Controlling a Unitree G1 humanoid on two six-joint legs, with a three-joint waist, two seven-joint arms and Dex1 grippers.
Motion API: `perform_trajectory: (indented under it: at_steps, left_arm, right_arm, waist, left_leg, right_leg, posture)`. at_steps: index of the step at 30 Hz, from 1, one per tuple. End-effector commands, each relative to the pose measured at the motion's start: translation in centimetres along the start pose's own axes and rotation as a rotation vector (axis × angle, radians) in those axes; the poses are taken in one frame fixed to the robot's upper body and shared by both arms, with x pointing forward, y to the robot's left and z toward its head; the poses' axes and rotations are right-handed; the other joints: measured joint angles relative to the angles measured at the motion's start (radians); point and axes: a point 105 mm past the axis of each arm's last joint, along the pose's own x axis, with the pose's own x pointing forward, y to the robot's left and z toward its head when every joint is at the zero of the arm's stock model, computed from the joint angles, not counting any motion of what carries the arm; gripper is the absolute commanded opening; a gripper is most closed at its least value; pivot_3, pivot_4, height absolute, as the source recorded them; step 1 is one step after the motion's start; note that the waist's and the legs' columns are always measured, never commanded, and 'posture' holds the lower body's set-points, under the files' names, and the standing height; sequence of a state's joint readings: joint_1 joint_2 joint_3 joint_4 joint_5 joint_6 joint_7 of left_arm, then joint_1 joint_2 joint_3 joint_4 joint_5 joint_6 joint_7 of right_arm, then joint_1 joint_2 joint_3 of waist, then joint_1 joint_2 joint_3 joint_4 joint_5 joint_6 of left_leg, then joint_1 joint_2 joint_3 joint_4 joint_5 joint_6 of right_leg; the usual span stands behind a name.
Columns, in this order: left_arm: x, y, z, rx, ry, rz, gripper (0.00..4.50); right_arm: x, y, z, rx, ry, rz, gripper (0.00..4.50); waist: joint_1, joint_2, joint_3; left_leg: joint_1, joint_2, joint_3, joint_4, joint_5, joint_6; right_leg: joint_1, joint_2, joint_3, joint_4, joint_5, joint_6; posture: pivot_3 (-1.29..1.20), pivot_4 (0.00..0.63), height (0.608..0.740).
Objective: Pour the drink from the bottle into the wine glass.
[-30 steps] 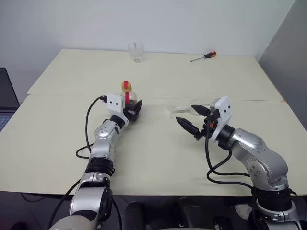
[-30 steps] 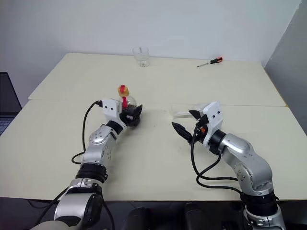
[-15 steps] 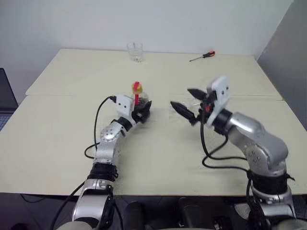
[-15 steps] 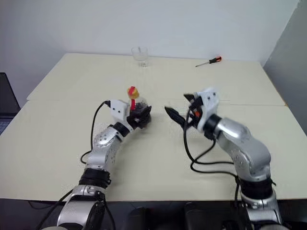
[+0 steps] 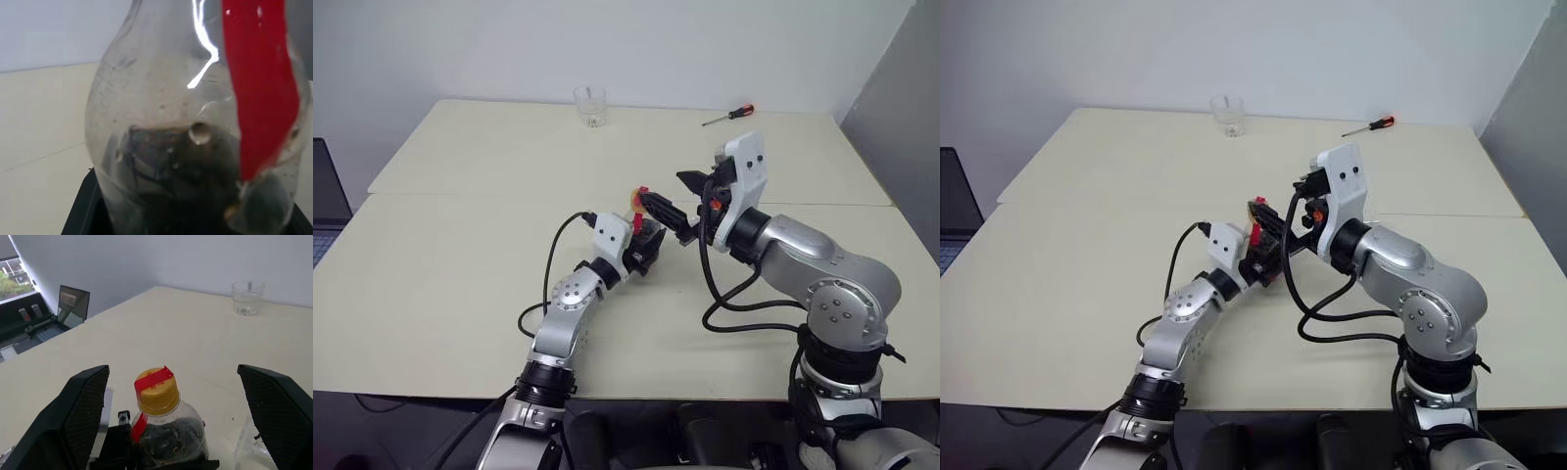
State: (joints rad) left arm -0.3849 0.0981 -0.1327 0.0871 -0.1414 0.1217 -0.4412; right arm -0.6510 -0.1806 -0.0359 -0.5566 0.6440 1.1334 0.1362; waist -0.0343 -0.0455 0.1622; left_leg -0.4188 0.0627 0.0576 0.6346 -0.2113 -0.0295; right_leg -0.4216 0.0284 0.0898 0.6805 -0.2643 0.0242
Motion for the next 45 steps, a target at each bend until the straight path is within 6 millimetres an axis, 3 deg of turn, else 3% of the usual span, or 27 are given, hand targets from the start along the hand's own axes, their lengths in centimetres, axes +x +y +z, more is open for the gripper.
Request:
perform_trajectory:
  at_steps: [1,14,17,24,37,42,45]
  left_arm:
    - [0.5,-1.2,2.0,0.039,-0.067,-0.035,1.94]
    - [0.7,-1.4,2.0,0.096,-0.061,-0.048,1.92]
    - [0.8,-1.4,2.1,0.108,-0.062,-0.05,1.92]
    - [0.8,-1.4,2.0,0.112,-0.062,-0.043,1.92]
    - [0.9,-1.5,2.3,0.11,-0.071,-0.05,1.27]
    - [1.0,-1.6,2.4,0.108,-0.075,-0.059,1.26]
    - [0.9,-1.6,2.5,0.11,-0.077,-0.059,1.19]
  right_arm:
    - [0.2,-0.2,-0.5,-0.019,0.008,-0.014,4.5]
    - [0.6,-0.2,-1.0,-0.007,0.019,-0.035,4.5]
    - [0.6,-0.1,-1.2,-0.011,0.03,-0.025,3.87]
    - [0.7,0.6,-1.3,-0.013,0.035,-0.003,1.39]
    - [1.4,0.4,-1.2,-0.058,0.051,0.082,1.25]
    - [2.2,-1.3,-1.0,-0.178,0.063,0.226,1.25]
    - [3.2,-3.4,-1.3,-0.292,0.111,0.264,1.25]
  waist:
    - [0.0,0.0,0.0]
    - [-0.005,0.0,0.0]
    - [-0.005,0.0,0.0]
    - [-0.007,0.0,0.0]
    - [-0.008,0.0,0.0]
    - [-0.009,0.0,0.0]
    - [-0.015,0.0,0.001]
  left_leg:
    - [0.0,0.0,0.0,0.0,0.0,0.0]
    - [0.0,0.0,0.0,0.0,0.0,0.0]
    - [0.0,0.0,0.0,0.0,0.0,0.0]
    - [0.0,0.0,0.0,0.0,0.0,0.0]
    - [0.0,0.0,0.0,0.0,0.0,0.0]
    - [0.0,0.0,0.001,0.0,0.0,0.0]
    - [0.0,0.0,0.001,0.0,0.0,0.0]
  right_leg:
    - [0.0,0.0,0.0,0.0,0.0,0.0]
    - [0.0,0.0,0.0,0.0,0.0,0.0]
    - [0.0,0.0,0.0,0.0,0.0,0.0]
    - [0.0,0.0,0.0,0.0,0.0,0.0]
    - [0.0,0.0,0.0,-0.001,0.0,0.0]
    - [0.0,0.0,-0.001,-0.001,0.0,0.0]
    - [0.0,0.001,-0.001,-0.001,0.0,0.0]
  posture:
    - [0.0,0.15,0.74]
    - [0.0,0.15,0.74]
    - [0.0,0.15,0.74]
    - [0.0,0.15,0.74]
    - [0.0,0.15,0.74]
    - [0.0,0.15,0.74]
    - [0.0,0.15,0.74]
